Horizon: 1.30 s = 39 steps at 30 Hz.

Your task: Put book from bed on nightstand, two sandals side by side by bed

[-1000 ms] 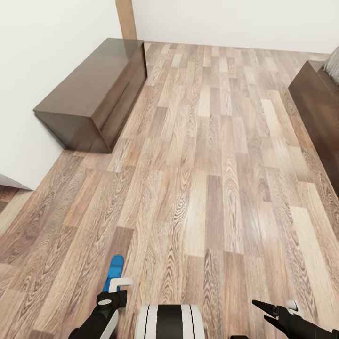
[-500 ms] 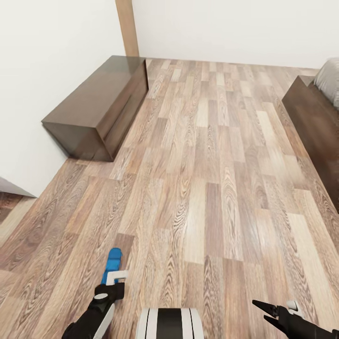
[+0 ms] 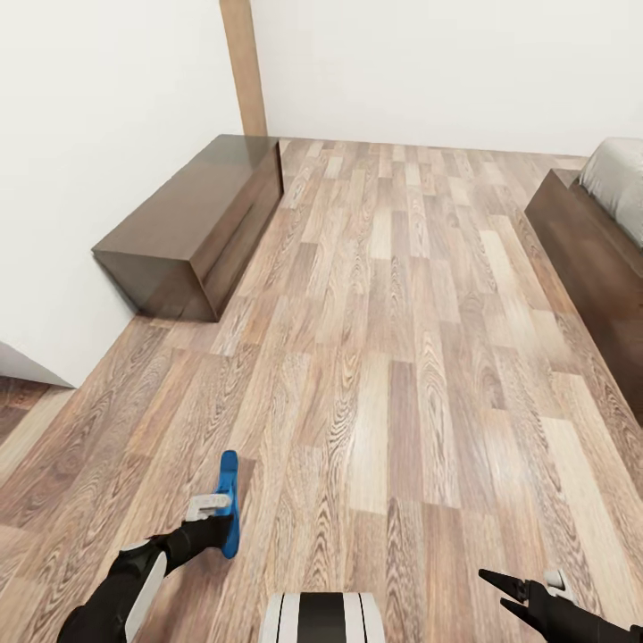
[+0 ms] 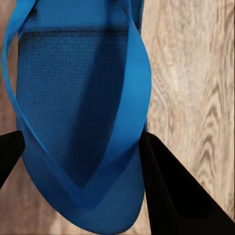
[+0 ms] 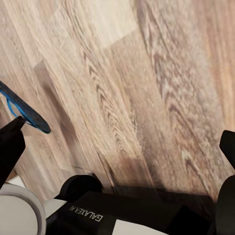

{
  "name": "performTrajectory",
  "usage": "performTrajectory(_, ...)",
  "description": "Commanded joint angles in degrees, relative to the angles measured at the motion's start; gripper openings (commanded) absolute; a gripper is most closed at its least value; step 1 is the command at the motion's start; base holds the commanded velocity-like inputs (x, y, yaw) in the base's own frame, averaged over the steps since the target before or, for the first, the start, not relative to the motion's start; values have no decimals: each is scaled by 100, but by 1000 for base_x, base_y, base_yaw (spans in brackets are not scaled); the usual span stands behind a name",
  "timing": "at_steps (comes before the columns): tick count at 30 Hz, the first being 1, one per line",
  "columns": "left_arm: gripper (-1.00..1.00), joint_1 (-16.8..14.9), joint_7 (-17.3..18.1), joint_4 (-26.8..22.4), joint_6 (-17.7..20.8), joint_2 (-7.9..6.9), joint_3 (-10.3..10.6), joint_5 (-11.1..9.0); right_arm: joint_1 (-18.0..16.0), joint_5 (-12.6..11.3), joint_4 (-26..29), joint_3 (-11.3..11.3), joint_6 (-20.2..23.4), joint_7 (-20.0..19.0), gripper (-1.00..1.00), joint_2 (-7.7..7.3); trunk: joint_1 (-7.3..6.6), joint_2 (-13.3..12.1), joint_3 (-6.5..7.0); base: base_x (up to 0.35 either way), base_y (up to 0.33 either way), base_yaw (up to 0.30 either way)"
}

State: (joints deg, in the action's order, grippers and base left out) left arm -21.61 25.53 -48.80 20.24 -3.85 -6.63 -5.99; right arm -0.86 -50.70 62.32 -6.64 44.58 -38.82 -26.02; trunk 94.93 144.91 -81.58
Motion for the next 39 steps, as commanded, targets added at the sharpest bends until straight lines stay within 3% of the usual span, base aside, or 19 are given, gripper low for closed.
performTrajectory(1, -100, -1, 144, -5, 55, -20, -51, -42, -2, -11, 1, -10, 34, -5, 100, -1, -3, 0, 19, 0, 0, 0)
performTrajectory(6, -100, -1, 270, -7, 58, -36, -85, -40, -2, -10, 4, -48, 34, -7, 100, -8, -16, -7, 130, 0, 0, 0)
performTrajectory(9, -100, -1, 281, -7, 59, -38, -91, -42, -2, -10, 1, -236, 34, -10, 100, -2, -24, -11, 196, 0, 0, 0)
performTrajectory(10, -100, -1, 285, -7, 59, -37, -87, -42, -2, -10, 0, -421, 34, -11, 100, 0, -26, -12, 219, 0, 0, 0)
performTrajectory(12, -100, -1, 284, -7, 59, -37, -84, -42, -2, -10, 7, -468, 27, -5, 100, 0, -32, -15, 263, 0, 0, 0)
performTrajectory(18, -100, -1, 291, -7, 59, -40, -84, -46, -2, 49, -15, -470, -34, 35, 100, 0, -47, -23, 396, 0, 0, 0)
performTrajectory(21, -100, 5, 306, -1, 59, -44, -84, -53, -2, 207, -45, -470, -102, 57, 100, 0, -55, -27, 462, 0, 0, 0)
performTrajectory(25, -100, 54, 319, 14, 45, -45, -77, -63, -2, 970, -102, -450, -649, 54, 100, 5, -65, -32, 551, 0, 0, 0)
performTrajectory(29, -100, 88, 319, 75, 19, -40, -69, -72, -2, 1430, -388, -442, -1182, 36, 100, 11, -75, -38, 640, 0, 0, 0)
performTrajectory(35, -100, 128, 329, 710, -148, -19, -61, -55, -2, 1675, -1552, -417, -1910, 46, 100, 52, -91, -46, 772, 0, 0, 0)
performTrajectory(39, -100, 138, 330, 1062, -551, 1, -58, -62, -2, 1735, -2427, -395, -2929, 38, 100, 60, -101, -51, 861, 0, 0, 0)
